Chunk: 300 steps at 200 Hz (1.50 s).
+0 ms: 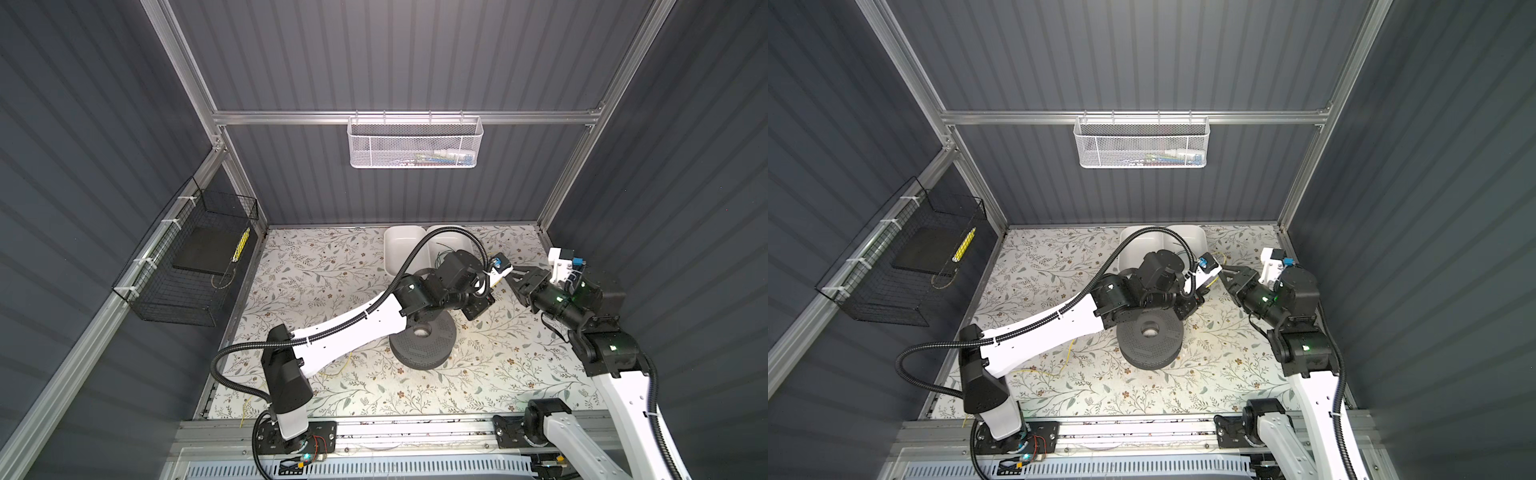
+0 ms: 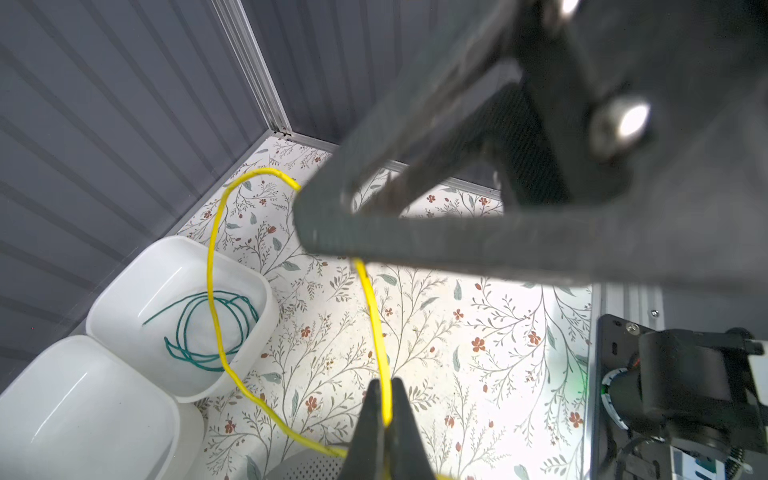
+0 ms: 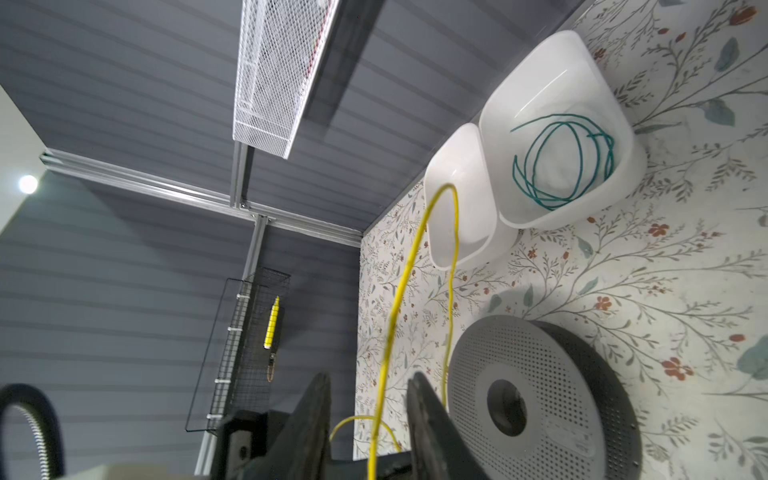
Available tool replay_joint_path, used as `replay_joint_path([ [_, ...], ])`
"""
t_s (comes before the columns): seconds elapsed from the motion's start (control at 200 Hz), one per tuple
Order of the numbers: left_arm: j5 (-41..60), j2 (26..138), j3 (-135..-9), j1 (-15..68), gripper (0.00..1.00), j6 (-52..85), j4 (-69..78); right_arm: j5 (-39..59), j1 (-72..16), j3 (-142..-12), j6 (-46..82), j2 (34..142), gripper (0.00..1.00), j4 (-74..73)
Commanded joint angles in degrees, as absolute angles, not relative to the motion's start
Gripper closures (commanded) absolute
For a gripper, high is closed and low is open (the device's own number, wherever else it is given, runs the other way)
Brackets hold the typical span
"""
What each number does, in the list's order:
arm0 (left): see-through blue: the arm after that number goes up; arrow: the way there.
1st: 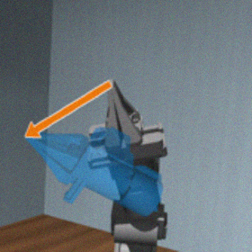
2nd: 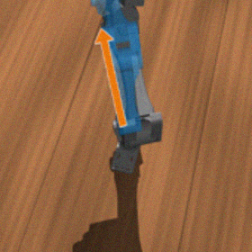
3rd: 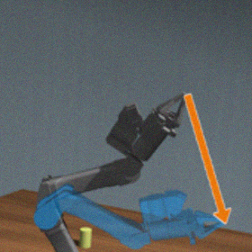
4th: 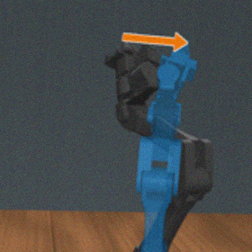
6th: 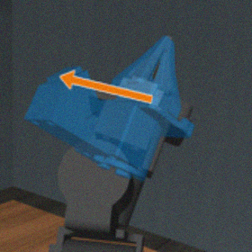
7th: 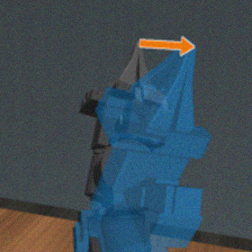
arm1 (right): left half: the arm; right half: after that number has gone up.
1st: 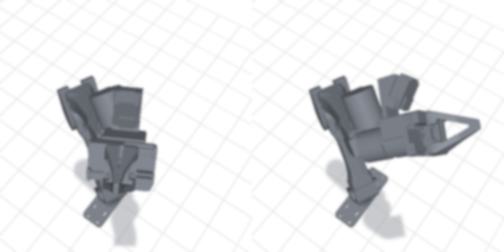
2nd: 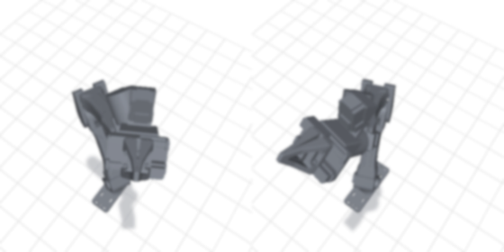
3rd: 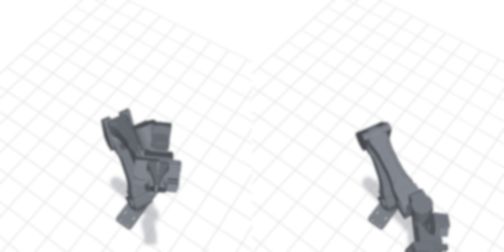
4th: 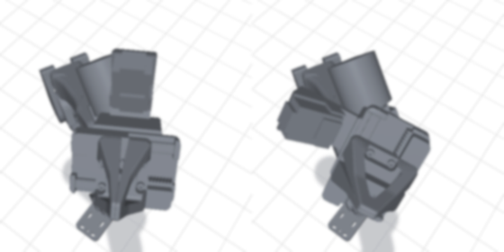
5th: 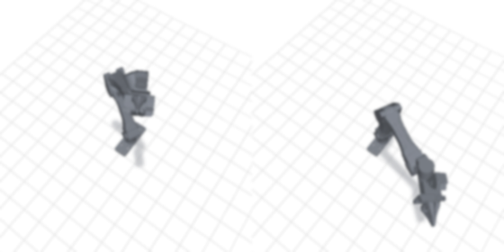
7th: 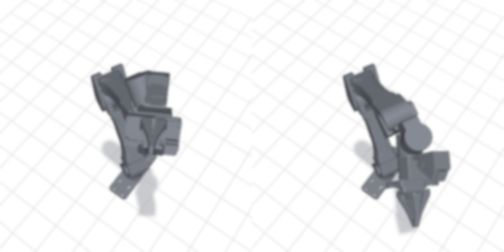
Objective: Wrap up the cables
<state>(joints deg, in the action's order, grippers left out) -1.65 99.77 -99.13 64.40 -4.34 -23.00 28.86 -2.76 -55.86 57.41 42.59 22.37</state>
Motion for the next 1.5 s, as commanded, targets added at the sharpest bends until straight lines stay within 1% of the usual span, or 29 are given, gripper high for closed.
replay_joint_path([
  [0.0, 1.5, 94.2, -93.9, 61.5, 1.0, 0.4, -16.4, 27.7, -1.8, -59.6, 52.8, 40.8, 0.55, 27.9],
  [0.095, 5.0, 90.9, -90.4, 59.0, 1.0, 3.2, -12.8, 27.4, -1.7, -59.7, 52.0, 40.1, 0.55, 30.0],
  [0.155, 6.4, 89.3, -89.1, 58.0, 1.0, 3.9, -12.0, 28.0, -1.6, -58.2, 52.4, 39.7, 0.58, 30.2],
  [0.18, 6.8, 88.8, -88.7, 57.7, 1.0, 4.1, -11.7, 29.1, -1.6, -57.1, 52.9, 39.6, 0.61, 29.6],
  [0.22, 7.8, 88.0, -88.1, 57.3, 1.0, 4.5, -11.2, 31.5, -1.6, -55.2, 53.9, 39.8, 0.62, 28.1],
  [0.315, 9.8, 86.6, -86.8, 56.8, 1.0, 5.4, -9.7, 38.3, -2.5, -52.8, 55.2, 41.8, 0.63, 23.9],
  [0.355, 10.4, 86.4, -86.6, 56.7, 1.0, 5.5, -9.4, 39.0, -3.6, -52.5, 55.1, 42.7, 0.62, 23.2],
  [0.435, 11.5, 86.2, -86.2, 56.6, 1.0, 6.1, -8.5, 37.4, -7.1, -51.9, 55.4, 43.6, 0.58, 22.5],
  [0.615, 12.8, 86.2, -85.4, 56.6, 1.0, 7.4, -5.4, 39.0, -12.8, -46.6, 63.5, 45.8, 0.54, 8.3],
  [0.72, 12.9, 86.2, -85.1, 56.6, 1.0, 7.6, -5.0, 37.8, -15.0, -45.8, 66.0, 46.5, 0.52, 5.4],
  [0.955, 12.8, 86.0, -84.9, 56.7, 1.0, 7.8, -3.7, 35.3, -16.9, -41.1, 77.3, 46.4, 0.51, -4.9],
  [1.236, 12.9, 85.9, -84.5, 56.7, 1.0, 8.2, -2.2, 28.9, -17.3, -37.2, 86.6, 43.8, 0.52, -9.2],
  [1.386, 12.7, 85.4, -84.2, 56.6, 1.0, 8.2, -1.6, 26.2, -17.2, -32.7, 93.1, 43.5, 0.5, -14.8],
  [1.496, 12.8, 85.5, -83.8, 56.6, 1.0, 8.5, -1.0, 27.6, -17.3, -32.4, 96.5, 46.5, 0.47, -22.1],
])
